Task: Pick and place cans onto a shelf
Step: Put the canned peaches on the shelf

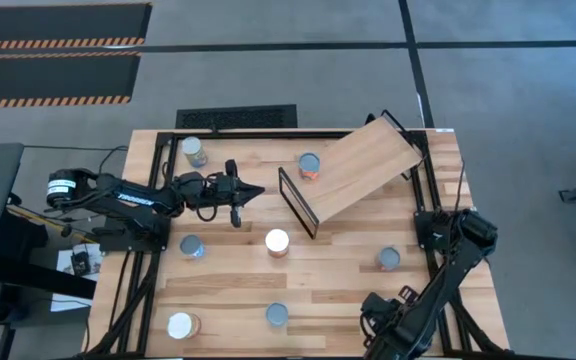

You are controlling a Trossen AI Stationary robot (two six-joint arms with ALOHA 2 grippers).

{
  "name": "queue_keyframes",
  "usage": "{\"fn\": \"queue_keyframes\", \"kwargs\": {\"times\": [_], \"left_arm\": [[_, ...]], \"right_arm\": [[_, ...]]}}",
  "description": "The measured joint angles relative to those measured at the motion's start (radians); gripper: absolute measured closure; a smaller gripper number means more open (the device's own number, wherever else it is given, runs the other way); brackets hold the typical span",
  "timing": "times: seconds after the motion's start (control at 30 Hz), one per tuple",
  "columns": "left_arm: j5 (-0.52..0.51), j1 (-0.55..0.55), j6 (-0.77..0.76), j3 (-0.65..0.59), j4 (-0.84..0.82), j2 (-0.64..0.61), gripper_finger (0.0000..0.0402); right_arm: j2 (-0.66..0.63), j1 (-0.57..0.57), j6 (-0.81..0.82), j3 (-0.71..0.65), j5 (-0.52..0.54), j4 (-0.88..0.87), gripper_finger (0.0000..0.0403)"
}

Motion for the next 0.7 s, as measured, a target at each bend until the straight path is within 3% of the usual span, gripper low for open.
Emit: {"fn": "queue_keyframes", "kwargs": {"times": [0.17,0.43,0.7], "left_arm": [[0.000,0.000,0.001,0.000,0.000,0.000,0.0401],[0.000,0.000,0.001,0.000,0.001,0.000,0.0401],[-0.005,0.000,0.000,0.000,0.002,0.000,0.0401]], "right_arm": [[0.000,-0.015,-0.065,0.000,-0.006,0.002,0.0287],[-0.025,-0.091,-0.226,-0.002,0.012,-0.006,0.0391],[-0.140,-0.218,-0.490,0.100,0.108,-0.034,0.0399]]}}
